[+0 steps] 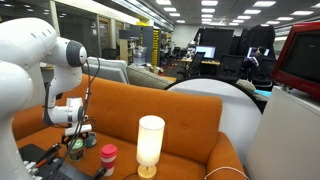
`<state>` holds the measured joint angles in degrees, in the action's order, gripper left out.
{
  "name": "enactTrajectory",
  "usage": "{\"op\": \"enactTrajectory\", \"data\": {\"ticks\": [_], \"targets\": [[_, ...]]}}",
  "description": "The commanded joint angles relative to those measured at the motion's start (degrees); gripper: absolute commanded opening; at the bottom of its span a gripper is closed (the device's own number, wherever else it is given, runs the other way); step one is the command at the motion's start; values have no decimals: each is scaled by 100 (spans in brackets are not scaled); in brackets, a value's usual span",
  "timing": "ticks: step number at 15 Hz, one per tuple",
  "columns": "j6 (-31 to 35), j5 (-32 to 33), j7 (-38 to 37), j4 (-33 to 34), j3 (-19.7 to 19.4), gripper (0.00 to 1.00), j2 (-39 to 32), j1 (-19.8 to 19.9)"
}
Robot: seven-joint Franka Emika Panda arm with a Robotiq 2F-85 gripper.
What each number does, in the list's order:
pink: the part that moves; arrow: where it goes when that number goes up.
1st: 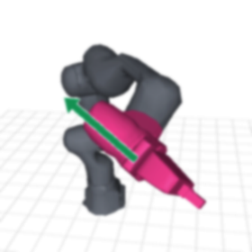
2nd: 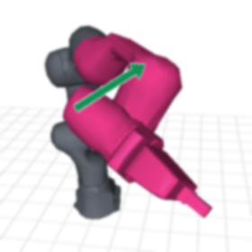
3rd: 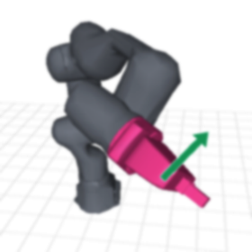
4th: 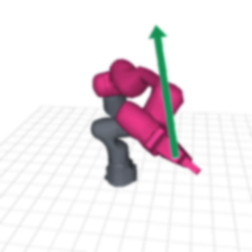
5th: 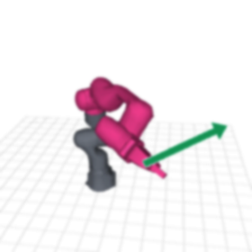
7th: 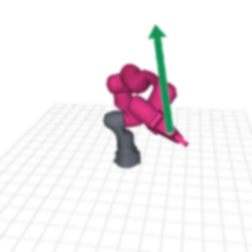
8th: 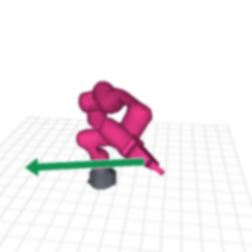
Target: Put the green lid on the clear bottle
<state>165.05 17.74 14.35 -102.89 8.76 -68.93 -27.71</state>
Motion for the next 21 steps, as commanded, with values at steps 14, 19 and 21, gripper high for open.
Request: {"op": "enactTrajectory", "data": {"ticks": [14, 19, 21], "targets": [[211, 59, -76, -68, 36, 100, -58, 135], [358, 66, -184, -373, 5, 100, 125, 96], [403, 70, -191, -484, 5, 100, 208, 95]]}}
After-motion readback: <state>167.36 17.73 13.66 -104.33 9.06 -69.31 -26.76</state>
